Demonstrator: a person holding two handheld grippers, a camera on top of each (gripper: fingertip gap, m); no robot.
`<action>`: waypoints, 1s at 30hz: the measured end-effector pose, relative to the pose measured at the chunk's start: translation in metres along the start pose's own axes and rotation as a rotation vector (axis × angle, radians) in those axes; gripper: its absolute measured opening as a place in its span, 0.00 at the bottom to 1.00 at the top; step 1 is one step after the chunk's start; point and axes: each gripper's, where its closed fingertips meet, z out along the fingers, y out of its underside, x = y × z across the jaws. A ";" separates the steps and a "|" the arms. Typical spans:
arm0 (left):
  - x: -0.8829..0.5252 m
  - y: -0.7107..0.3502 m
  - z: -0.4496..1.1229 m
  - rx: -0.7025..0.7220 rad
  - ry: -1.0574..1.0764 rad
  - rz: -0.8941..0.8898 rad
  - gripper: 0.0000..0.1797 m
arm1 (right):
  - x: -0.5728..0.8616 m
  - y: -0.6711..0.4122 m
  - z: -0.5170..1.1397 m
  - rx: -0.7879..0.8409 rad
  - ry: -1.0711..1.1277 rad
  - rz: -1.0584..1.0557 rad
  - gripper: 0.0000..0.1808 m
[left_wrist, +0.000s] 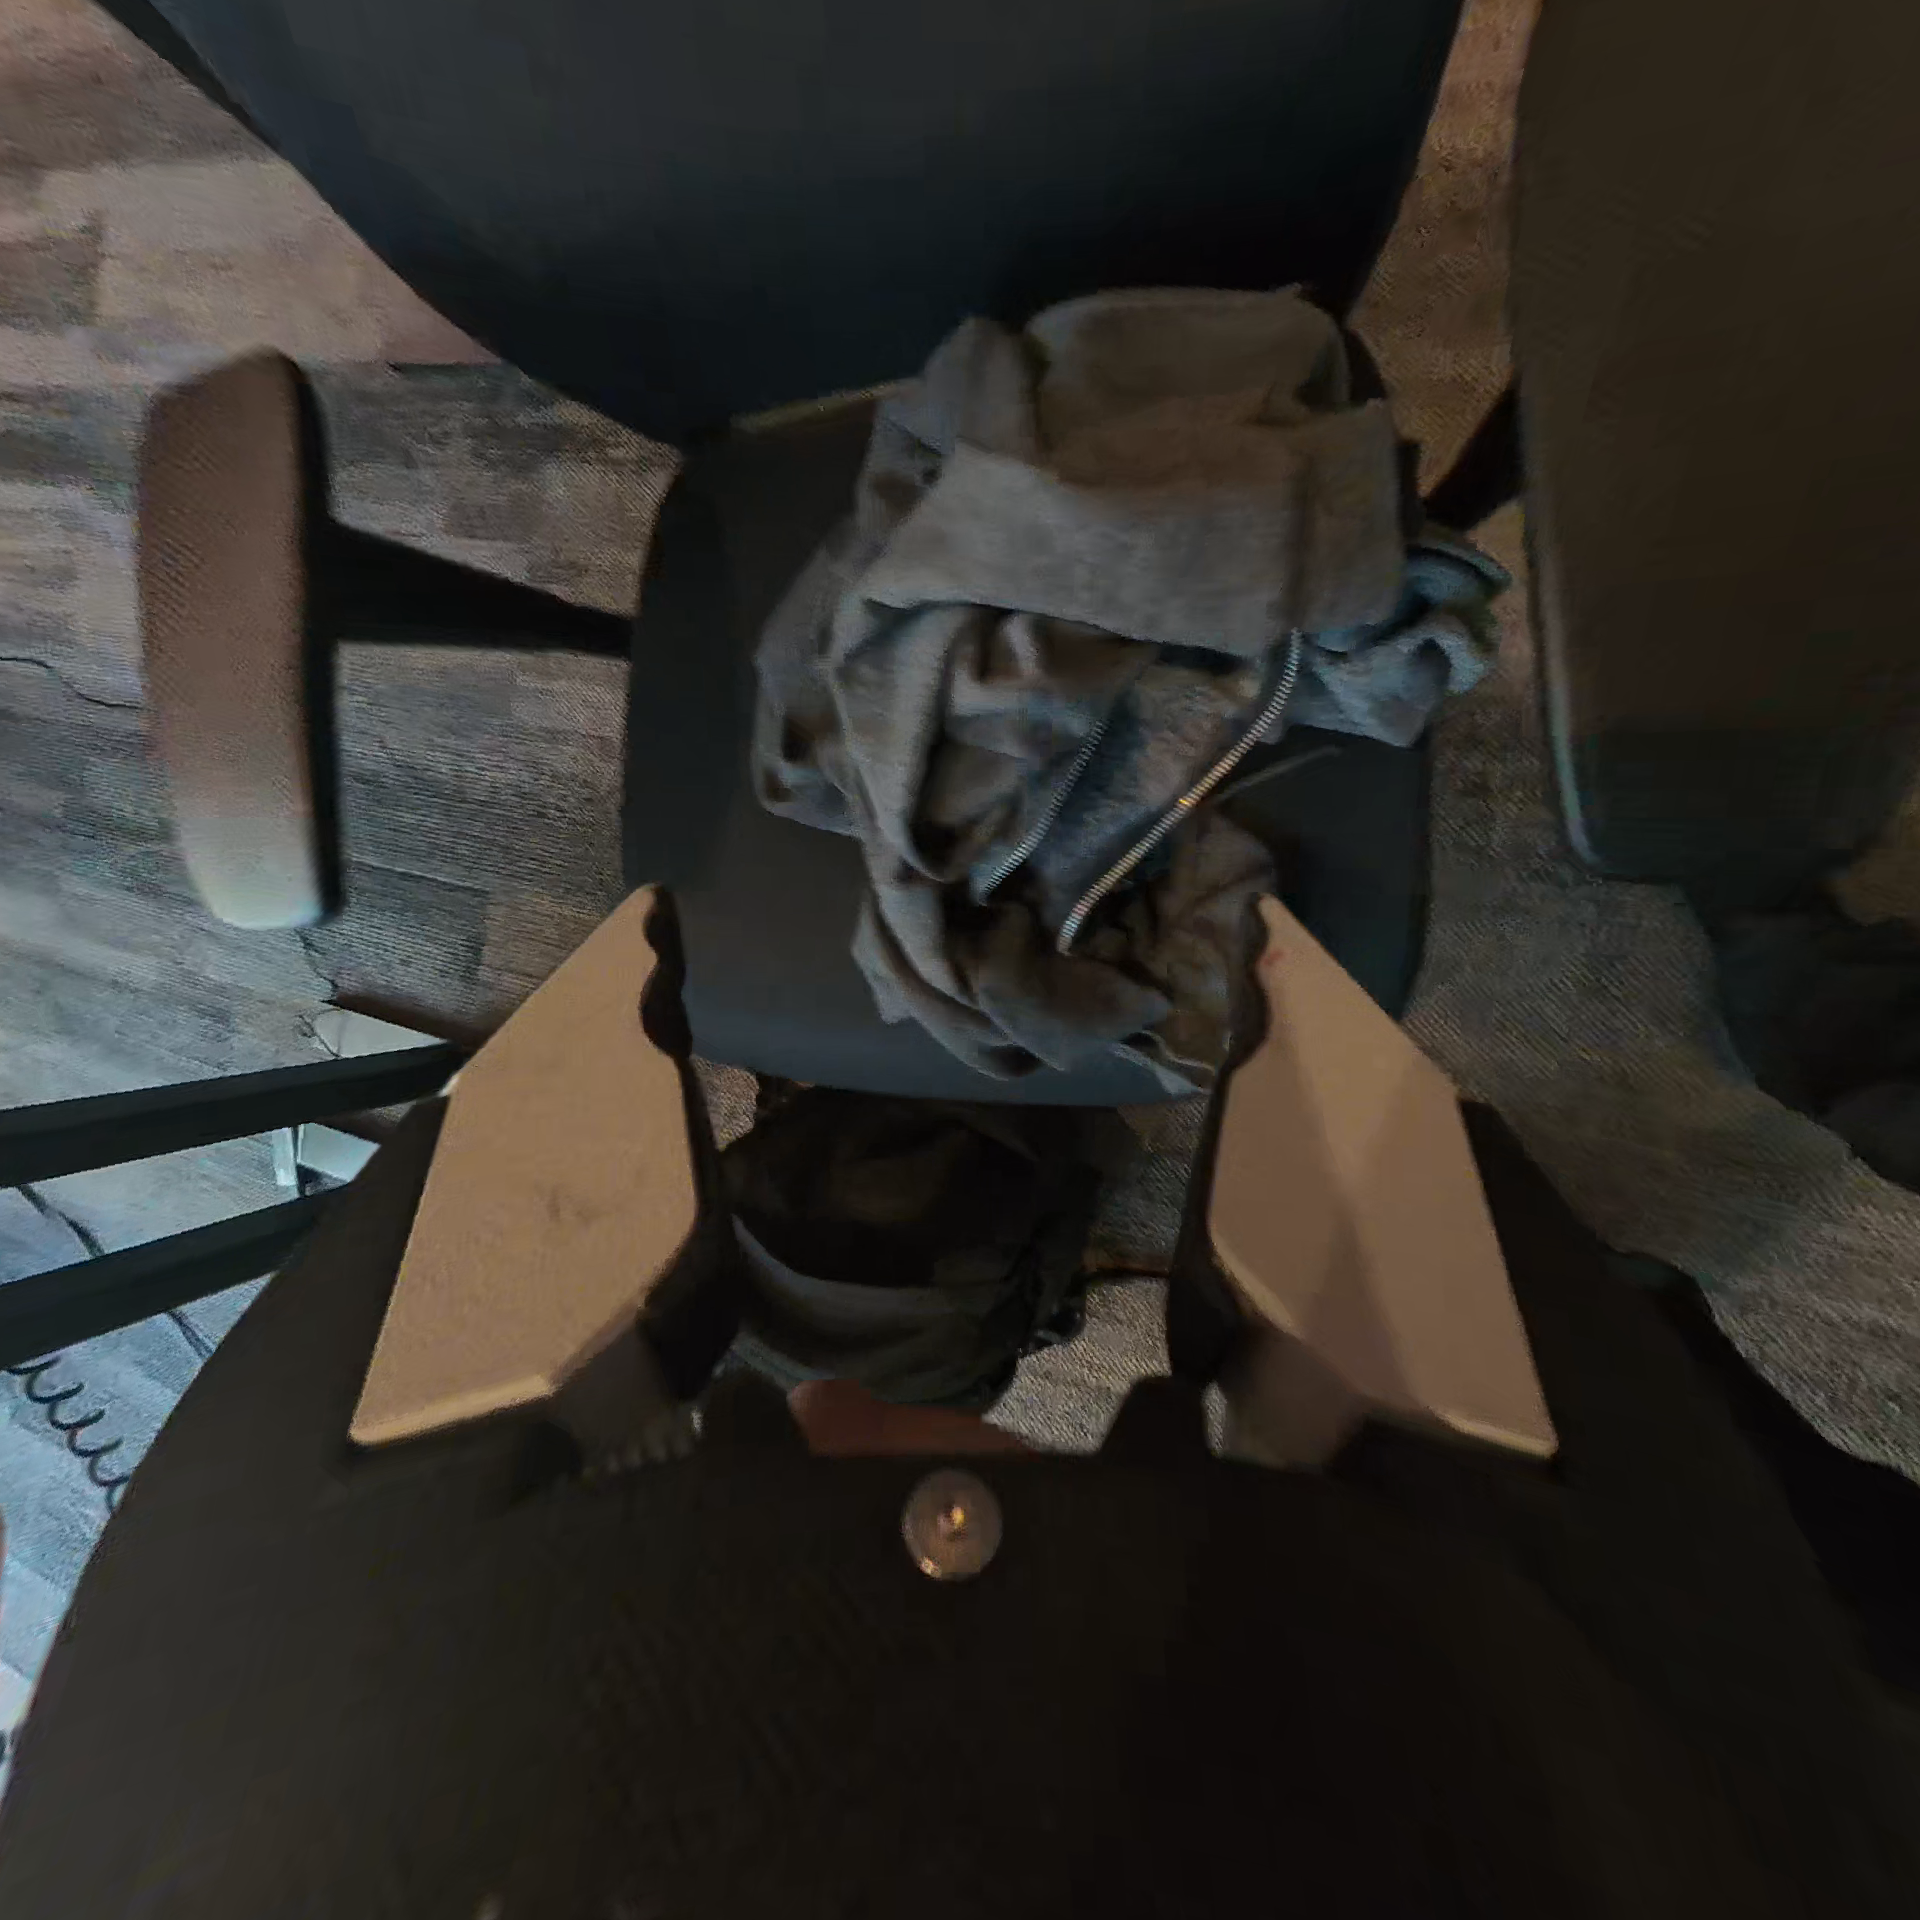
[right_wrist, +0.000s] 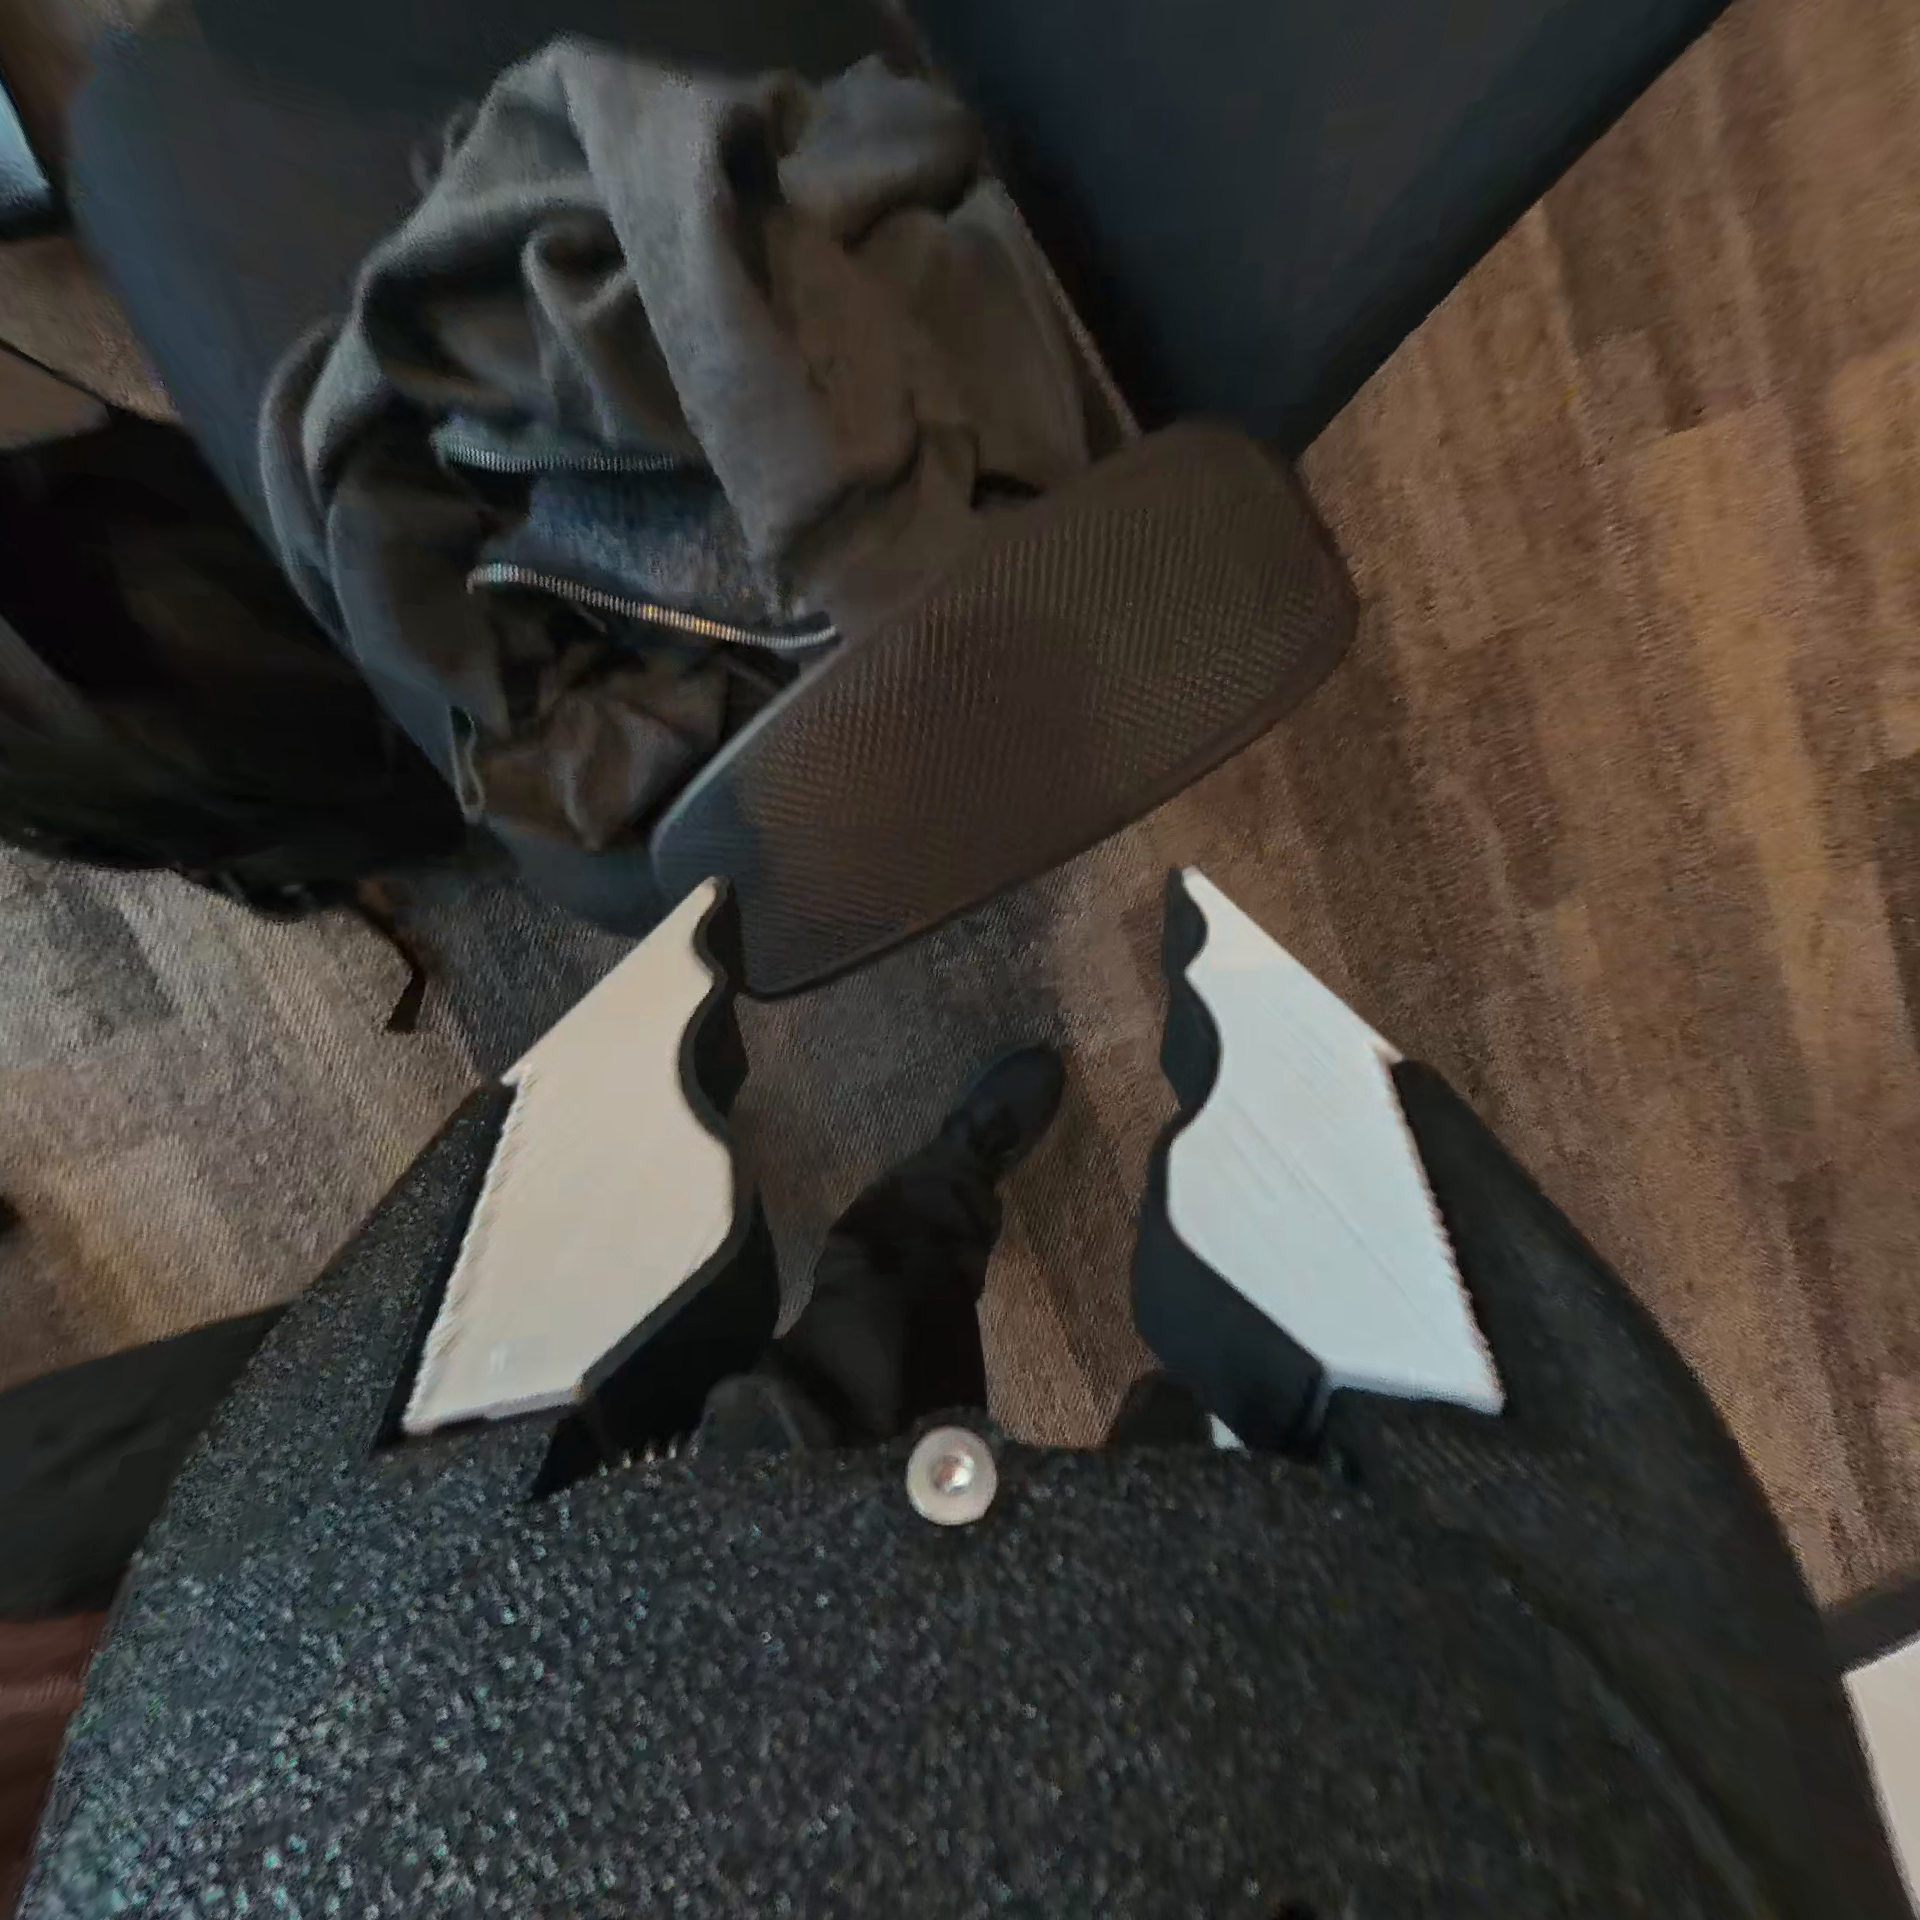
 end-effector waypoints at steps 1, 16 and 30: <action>-0.010 -0.009 -0.003 0.021 -0.013 -0.009 0.58 | 0.003 -0.010 -0.002 0.020 0.016 0.001 0.44; -0.053 0.057 -0.024 -0.039 -0.165 -0.194 0.60 | -0.021 -0.014 0.001 -0.001 -0.038 -0.002 0.44; -0.036 0.100 -0.051 -0.019 -0.166 -0.327 0.57 | -0.097 -0.002 -0.008 -0.010 -0.176 -0.104 0.45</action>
